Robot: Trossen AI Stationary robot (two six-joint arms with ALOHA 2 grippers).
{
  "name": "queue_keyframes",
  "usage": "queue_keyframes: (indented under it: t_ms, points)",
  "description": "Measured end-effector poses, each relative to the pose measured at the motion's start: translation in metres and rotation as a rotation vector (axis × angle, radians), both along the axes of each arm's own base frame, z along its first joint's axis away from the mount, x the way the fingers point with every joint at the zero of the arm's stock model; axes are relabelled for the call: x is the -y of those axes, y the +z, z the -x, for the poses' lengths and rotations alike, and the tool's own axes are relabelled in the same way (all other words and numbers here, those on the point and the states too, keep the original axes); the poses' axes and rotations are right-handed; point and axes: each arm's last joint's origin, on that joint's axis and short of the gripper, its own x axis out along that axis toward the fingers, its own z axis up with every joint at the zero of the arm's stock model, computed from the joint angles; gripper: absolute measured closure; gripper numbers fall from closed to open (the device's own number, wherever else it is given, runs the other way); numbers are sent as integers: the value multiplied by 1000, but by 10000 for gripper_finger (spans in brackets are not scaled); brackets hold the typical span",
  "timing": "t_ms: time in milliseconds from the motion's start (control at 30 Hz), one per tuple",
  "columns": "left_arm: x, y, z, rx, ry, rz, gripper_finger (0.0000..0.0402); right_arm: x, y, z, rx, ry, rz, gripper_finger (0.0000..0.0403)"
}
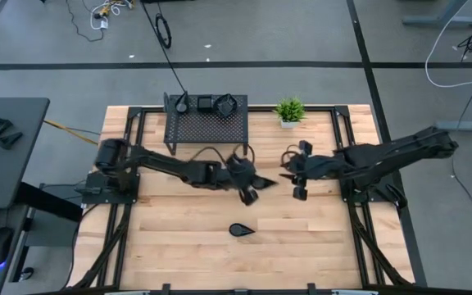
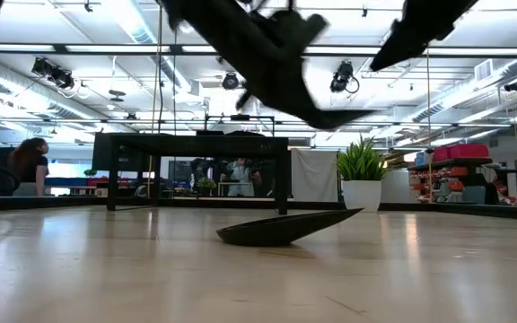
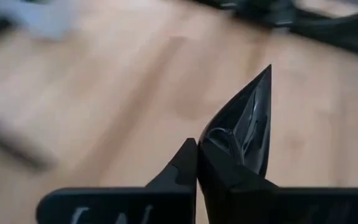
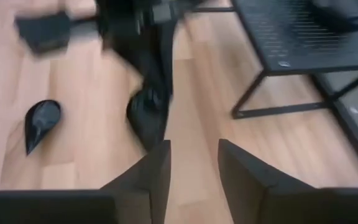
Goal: Pick & Place Mini shaped plates
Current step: Stack the black drop-shaped plate on top of the drop-shaped plate on the shelf
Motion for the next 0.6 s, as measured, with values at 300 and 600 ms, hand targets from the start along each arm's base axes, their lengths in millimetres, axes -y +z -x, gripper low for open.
queue_keyframes:
  t_ms: [300, 600]
  points:
    - [-36, 84, 90, -132, 386, -46, 395, 4, -19, 22, 114, -57, -4, 298]
    - [-101, 125, 179, -82, 936, 45, 392, 3, -55, 18, 277, -17, 10, 315]
